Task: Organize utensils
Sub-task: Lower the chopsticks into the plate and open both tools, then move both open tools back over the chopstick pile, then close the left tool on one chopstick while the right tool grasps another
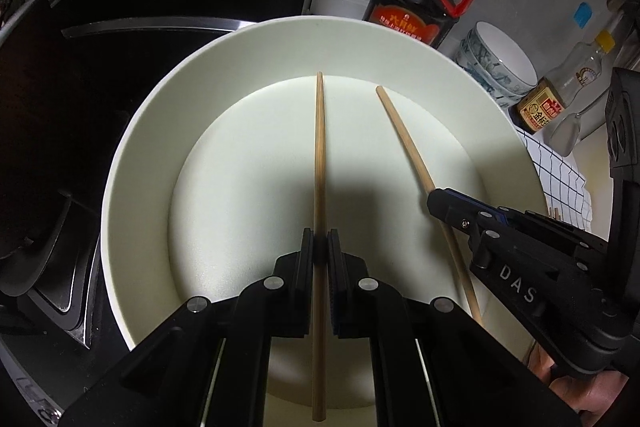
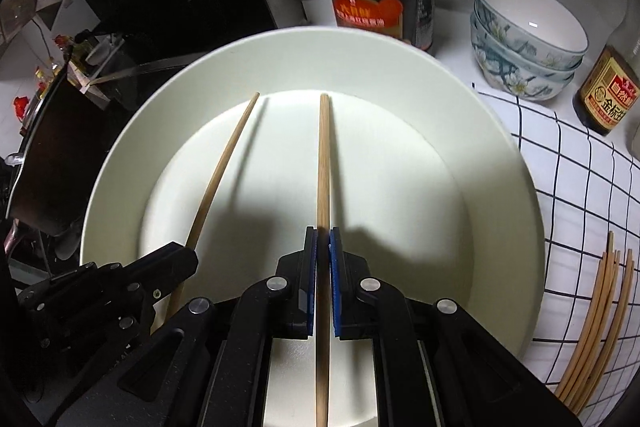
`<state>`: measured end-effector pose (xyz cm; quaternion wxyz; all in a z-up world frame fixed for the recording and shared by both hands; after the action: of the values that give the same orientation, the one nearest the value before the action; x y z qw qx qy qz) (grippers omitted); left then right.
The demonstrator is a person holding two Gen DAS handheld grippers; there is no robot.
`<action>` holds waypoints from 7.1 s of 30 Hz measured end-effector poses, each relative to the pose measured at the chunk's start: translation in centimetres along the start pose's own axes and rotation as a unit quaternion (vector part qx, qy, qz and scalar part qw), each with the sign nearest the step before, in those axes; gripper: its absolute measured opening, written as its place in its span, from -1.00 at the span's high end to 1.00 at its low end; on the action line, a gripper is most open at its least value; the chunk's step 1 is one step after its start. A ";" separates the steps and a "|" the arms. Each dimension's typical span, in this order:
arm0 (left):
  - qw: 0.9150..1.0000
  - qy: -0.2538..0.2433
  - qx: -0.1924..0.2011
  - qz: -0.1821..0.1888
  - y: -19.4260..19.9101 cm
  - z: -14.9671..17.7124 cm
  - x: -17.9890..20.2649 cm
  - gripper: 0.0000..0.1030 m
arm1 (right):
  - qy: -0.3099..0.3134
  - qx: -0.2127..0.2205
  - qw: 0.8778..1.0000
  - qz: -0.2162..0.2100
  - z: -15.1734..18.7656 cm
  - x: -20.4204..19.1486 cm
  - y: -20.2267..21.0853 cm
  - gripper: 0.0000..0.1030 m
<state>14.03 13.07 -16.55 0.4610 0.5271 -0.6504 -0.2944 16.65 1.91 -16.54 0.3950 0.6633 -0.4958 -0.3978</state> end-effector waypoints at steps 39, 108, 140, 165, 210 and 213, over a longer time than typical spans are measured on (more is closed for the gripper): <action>0.997 -0.011 0.046 -0.060 6.1 1.4 0.3 -0.74 | -0.043 0.070 0.996 0.019 3.8 3.9 8.6 -0.03; 0.990 -0.140 0.022 -0.025 -7.6 11.0 23.7 -0.86 | -0.148 0.086 0.976 0.134 19.4 29.3 9.4 -0.16; 0.984 -0.170 0.034 -0.030 -7.7 11.4 25.3 -0.84 | -0.125 0.089 0.976 0.156 19.1 29.2 9.4 -0.16; 0.986 -0.160 0.021 -0.031 -8.7 11.3 25.9 -0.87 | -0.129 0.090 0.973 0.167 19.1 30.2 9.6 -0.16; 0.986 -0.163 0.006 -0.016 -7.9 11.4 26.2 0.86 | -0.104 0.075 0.983 0.134 19.1 30.0 8.5 0.89; 0.987 -0.158 -0.002 0.000 -7.5 12.0 26.2 0.86 | -0.127 0.073 0.982 0.118 19.9 30.5 9.1 0.89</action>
<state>5.74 -15.27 -20.32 0.3536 0.4732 -0.7144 -0.3750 1.10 -32.09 -19.72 0.3236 0.5710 -0.6445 -0.3922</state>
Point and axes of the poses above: each gripper's, at about its wrist camera, not at the fingertips, and y roughly against the way its jaws point, x to its right, z to its underside, the point moved 7 cm from there along -y, roughly the way its jaws point, and after that the axes turned 5 degrees about z, right-handed, at the moved point
